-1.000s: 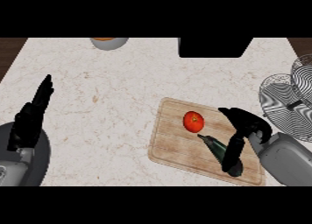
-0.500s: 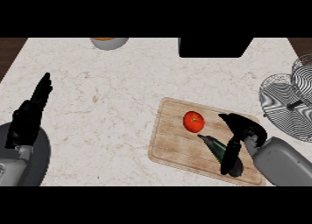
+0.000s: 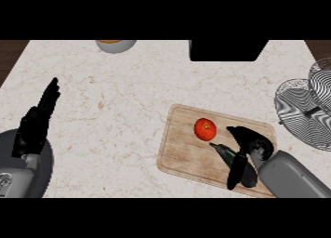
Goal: Pick the eggplant from the cutting board and place it in the tiered basket
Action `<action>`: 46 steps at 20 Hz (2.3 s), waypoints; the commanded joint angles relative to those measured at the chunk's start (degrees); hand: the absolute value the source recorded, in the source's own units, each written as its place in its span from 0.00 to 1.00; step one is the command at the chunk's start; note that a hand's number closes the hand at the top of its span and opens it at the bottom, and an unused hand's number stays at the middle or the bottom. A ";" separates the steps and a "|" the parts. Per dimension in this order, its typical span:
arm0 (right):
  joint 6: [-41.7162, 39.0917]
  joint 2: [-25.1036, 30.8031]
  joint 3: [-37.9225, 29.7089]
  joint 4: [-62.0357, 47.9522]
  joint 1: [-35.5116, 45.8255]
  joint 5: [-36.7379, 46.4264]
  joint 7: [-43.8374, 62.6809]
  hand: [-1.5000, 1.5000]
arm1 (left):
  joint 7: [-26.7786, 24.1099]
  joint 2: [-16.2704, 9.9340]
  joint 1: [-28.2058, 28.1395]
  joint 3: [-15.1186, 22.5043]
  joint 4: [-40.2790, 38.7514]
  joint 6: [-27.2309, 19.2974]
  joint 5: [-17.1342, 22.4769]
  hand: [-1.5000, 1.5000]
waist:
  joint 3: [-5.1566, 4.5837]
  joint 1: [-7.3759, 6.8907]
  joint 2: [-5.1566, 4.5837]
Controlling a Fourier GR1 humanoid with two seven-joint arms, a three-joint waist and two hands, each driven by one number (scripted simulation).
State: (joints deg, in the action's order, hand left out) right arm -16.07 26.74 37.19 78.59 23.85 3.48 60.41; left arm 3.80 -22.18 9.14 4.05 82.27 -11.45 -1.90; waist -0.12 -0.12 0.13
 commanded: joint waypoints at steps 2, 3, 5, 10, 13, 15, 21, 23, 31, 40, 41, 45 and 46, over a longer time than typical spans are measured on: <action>-4.11 -3.51 -1.06 -2.42 0.83 -0.24 7.45 0.00 | 1.42 2.76 -1.66 1.43 2.34 -2.42 -3.12 0.50 | 0.11 -0.19 -0.10; -1.88 -6.71 -0.22 -5.53 0.76 2.17 5.25 0.00 | -0.73 1.67 0.44 -0.40 -1.04 0.30 -1.72 0.50 | 0.11 -0.13 -0.20; -3.64 -3.56 -1.51 -3.57 -2.49 1.86 2.50 0.00 | -0.49 1.92 -1.50 -0.71 1.26 -0.06 -2.13 0.50 | 0.11 0.04 -0.09; -10.87 -3.23 4.96 -5.41 1.14 2.25 -2.78 1.00 | -1.48 2.62 -0.58 0.63 -0.72 -0.05 -2.96 0.50 | 0.10 -0.72 -0.32; -7.75 -4.82 5.90 -2.69 -1.39 5.33 -2.34 1.00 | -2.22 2.74 -0.85 -1.15 -1.62 0.82 -1.64 0.50 | 0.09 0.04 -0.13; -6.03 -6.75 3.16 -4.48 -0.85 5.67 -1.43 1.00 | -0.52 3.09 0.36 -0.93 -0.26 0.43 -2.60 0.50 | 0.11 -0.03 -0.12; -3.82 -8.82 -4.07 -1.52 -0.43 2.66 3.27 1.00 | 0.20 2.39 -1.95 -0.87 3.14 1.99 -3.02 0.50 | 0.11 -0.07 -0.02; -4.06 -6.36 -6.99 3.16 -0.50 3.03 3.62 1.00 | 5.26 3.62 -3.18 0.29 7.96 0.03 -4.85 0.50 | 0.12 0.03 0.08; 7.75 0.32 0.40 33.10 -9.05 17.51 -21.09 1.00 | 1.50 1.23 -2.95 -4.21 1.96 1.42 -2.29 0.50 | 0.25 3.62 1.54; 22.55 7.21 -12.37 59.12 -22.98 25.39 -25.38 1.00 | -1.16 1.61 -5.15 -4.38 2.01 1.65 -2.63 0.50 | 0.21 3.15 0.60; 20.99 9.31 -16.63 61.48 -23.30 23.03 -24.71 1.00 | -1.35 4.18 -4.56 -2.52 2.07 -0.10 -3.97 0.50 | 0.18 2.79 0.38; 18.84 12.13 -23.32 67.53 -23.93 24.83 -21.15 1.00 | -1.62 2.53 -1.61 -4.16 -0.71 2.63 -2.80 0.50 | 0.08 1.90 0.15; 18.95 14.19 -29.06 64.13 -24.91 21.30 -25.52 1.00 | -0.74 1.29 -2.90 -4.34 2.00 3.02 -3.10 0.50 | 0.16 1.51 0.15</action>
State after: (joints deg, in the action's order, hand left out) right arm 4.10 36.70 17.28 134.91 1.88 26.54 35.23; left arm 3.34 -20.39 6.22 -0.28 83.73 -9.09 -4.46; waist 0.03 2.26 0.51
